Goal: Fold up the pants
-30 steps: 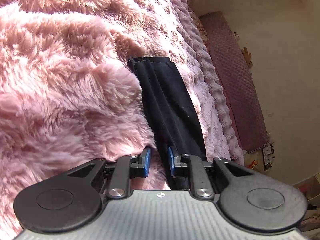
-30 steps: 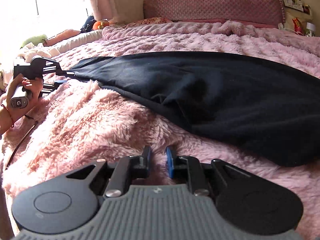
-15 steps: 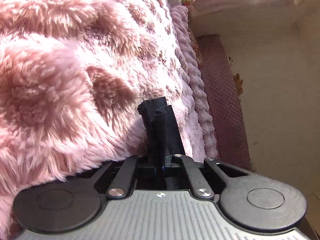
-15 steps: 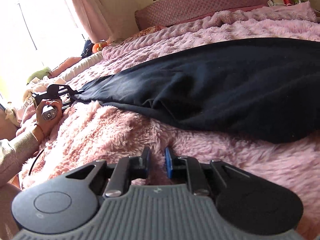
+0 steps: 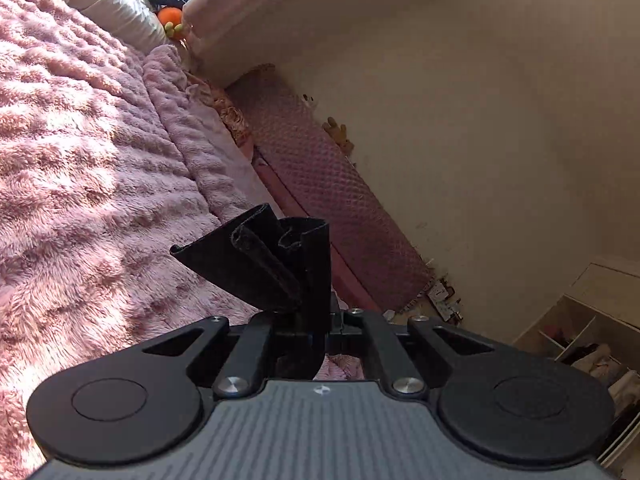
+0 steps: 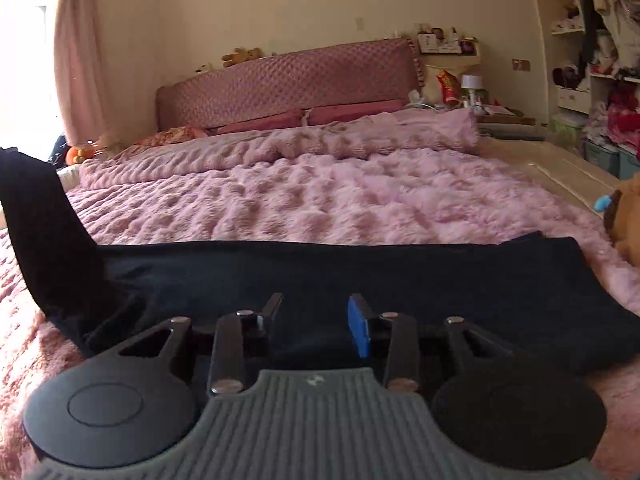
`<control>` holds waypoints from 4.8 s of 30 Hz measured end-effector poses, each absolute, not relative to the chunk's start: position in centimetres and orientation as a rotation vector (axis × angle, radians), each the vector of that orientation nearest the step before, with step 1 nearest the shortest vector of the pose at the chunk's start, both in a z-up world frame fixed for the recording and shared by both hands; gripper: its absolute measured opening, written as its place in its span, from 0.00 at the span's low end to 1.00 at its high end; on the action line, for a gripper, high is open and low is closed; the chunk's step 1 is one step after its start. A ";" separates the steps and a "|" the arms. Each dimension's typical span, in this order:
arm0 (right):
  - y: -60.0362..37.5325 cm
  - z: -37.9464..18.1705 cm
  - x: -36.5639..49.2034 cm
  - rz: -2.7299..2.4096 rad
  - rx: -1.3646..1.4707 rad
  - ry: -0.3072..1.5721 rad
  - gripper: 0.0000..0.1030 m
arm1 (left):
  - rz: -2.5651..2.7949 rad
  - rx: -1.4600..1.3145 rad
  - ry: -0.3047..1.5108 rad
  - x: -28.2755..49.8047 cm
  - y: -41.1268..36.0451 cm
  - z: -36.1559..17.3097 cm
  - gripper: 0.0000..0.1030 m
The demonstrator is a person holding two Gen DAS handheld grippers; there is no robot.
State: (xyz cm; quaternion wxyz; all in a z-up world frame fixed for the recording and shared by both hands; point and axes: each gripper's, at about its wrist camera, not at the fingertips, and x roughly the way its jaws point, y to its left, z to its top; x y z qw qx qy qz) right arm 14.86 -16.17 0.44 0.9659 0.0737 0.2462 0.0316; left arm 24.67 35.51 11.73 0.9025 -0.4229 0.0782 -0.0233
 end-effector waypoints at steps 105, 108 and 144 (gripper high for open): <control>-35.1 -6.6 13.4 0.070 1.066 0.484 0.58 | -0.514 -1.363 0.930 25.8 22.4 -10.1 0.65; -35.3 -7.3 14.3 0.108 1.079 0.472 0.56 | -0.557 -1.228 1.035 27.5 19.7 -9.3 0.62; -27.5 -1.3 -1.3 -0.046 0.863 0.701 0.29 | -0.429 -0.876 1.208 11.3 25.7 -5.3 0.33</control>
